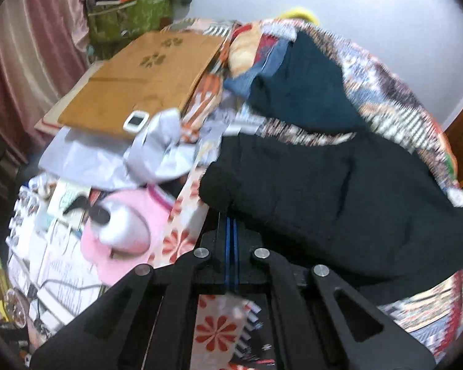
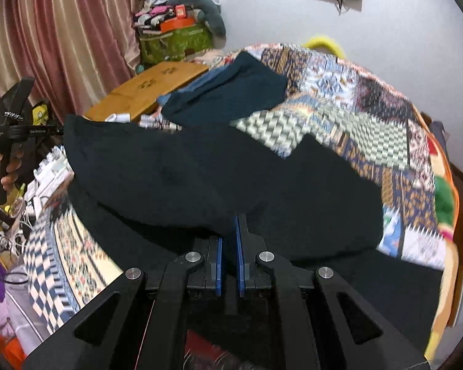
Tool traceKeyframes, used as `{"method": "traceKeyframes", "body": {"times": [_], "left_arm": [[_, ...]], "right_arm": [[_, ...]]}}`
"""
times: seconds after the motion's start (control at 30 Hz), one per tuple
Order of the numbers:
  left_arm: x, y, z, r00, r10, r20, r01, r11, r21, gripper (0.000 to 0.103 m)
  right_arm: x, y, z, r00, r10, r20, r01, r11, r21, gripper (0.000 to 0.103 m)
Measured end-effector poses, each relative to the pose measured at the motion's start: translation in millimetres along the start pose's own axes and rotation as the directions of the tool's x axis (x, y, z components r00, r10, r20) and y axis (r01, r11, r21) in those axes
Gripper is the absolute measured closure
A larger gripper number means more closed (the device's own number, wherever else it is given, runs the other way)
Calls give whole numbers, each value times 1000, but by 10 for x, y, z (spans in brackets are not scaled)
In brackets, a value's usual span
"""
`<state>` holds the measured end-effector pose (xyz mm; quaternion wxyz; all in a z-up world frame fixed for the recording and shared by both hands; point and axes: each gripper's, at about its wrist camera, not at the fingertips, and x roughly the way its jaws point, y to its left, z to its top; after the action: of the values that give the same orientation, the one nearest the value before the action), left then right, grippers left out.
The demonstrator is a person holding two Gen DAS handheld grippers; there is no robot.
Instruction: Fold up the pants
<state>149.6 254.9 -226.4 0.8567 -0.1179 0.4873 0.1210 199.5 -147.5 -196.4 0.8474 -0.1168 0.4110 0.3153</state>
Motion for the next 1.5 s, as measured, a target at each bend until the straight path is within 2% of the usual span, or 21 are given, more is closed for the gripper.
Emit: {"method": "traceKeyframes", "body": {"times": [0.1, 0.23, 0.3, 0.4, 0.53, 0.63, 0.7, 0.77, 0.87, 0.93, 1.0, 1.2, 1.5], "left_arm": [[167, 49, -167, 998, 6, -59, -8, 1000, -27, 103], [237, 150, -300, 996, 40, -84, -44, 998, -48, 103], [196, 183, -330, 995, 60, -79, -64, 997, -50, 102], [62, 201, -303, 995, 84, -45, -86, 995, -42, 102], [-131, 124, -181, 994, 105, 14, -105, 994, -8, 97], [-258, -8, -67, 994, 97, 58, -98, 995, 15, 88], [-323, -122, 19, 993, 84, 85, -87, 996, 32, 68], [-374, -250, 108, 991, 71, 116, -77, 996, 48, 53], [-412, -465, 260, 987, 48, 150, -60, 995, 77, 36], [-399, -595, 371, 987, 29, 158, -44, 995, 92, 26], [-357, -740, 490, 987, 13, 163, -31, 994, 107, 11], [-154, -1138, 760, 988, -2, 155, -26, 984, 175, 6], [378, -1592, 1029, 995, -14, 99, -13, 964, 266, 6]], "right_arm": [[71, 21, -142, 1000, -2, -23, 3, 1000, 16, 96], [35, 38, -201, 1000, -9, -14, 10, 1000, 21, 96], [-8, 19, -221, 1000, -4, -12, 4, 1000, 26, 94], [-70, -2, -279, 1000, -18, -22, 19, 999, 28, 84], [-172, -130, -360, 998, -46, -43, 49, 996, 69, 83], [-291, -279, -380, 997, -67, -38, 71, 991, 114, 79], [-369, -380, -356, 996, -89, -24, 92, 986, 138, 74], [-434, -472, -298, 995, -101, -5, 101, 981, 165, 68], [-501, -599, -177, 993, -114, 28, 106, 974, 202, 51], [-503, -671, -64, 991, -126, 46, 113, 969, 222, 32], [-469, -722, 41, 989, -129, 68, 110, 966, 232, 26], [-134, -884, 390, 993, -102, 55, 87, 970, 227, 24], [734, -1156, 817, 998, -14, -65, 28, 975, 221, 24]]}}
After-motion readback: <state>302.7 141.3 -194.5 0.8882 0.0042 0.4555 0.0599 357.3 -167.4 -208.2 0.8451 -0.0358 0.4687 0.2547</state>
